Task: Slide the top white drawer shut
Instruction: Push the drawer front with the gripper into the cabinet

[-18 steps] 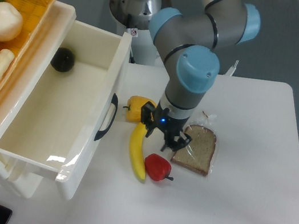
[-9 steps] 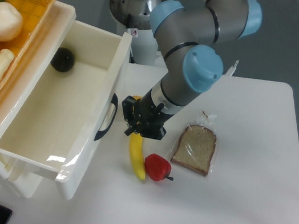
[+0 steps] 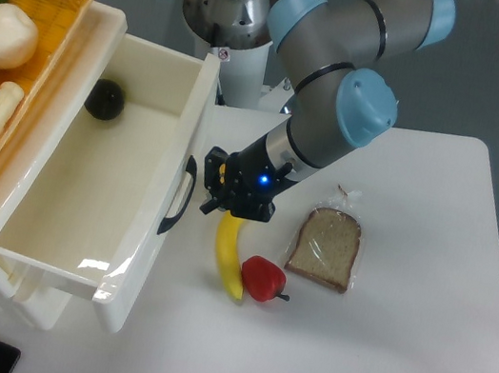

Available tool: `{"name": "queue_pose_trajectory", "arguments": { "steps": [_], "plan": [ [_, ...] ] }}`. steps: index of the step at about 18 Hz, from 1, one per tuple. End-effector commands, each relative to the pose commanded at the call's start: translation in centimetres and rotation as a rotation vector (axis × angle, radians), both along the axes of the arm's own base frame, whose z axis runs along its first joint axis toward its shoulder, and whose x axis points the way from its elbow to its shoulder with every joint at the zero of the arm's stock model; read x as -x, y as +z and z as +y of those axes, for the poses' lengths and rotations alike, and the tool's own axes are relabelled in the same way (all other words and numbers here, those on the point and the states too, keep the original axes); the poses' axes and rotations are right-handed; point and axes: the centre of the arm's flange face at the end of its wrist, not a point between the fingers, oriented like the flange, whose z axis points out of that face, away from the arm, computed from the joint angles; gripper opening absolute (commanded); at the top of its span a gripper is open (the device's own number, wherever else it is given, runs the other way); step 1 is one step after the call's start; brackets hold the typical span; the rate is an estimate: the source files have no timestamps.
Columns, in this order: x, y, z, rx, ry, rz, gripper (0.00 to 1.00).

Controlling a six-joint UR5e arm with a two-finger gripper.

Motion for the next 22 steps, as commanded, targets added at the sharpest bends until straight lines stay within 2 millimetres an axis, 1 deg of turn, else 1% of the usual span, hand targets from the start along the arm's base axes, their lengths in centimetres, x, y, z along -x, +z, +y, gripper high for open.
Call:
{"name": "queue_pose_trajectory", "arguments": {
  "steps": [7,13,15,17,19,22],
  "plan": [
    [-1.4,0.4,0.7,-0.006,-0.016,-0.017,0.00],
    [-2.7,1.3,1.1,-0.007,-0.025,-0.019,0.00],
    [-3.2,1.3,1.2,0.005,-0.030,-0.032,0.00],
    [-4.3,1.2,1.8,0.017,-0.049,-0.045,0.00],
    [-4.9,1.1,2.0,0.024,-0.051,-0.050,0.00],
    [-6.6,1.1,3.0,0.033,-0.068,-0.055,0.00]
  ]
}}
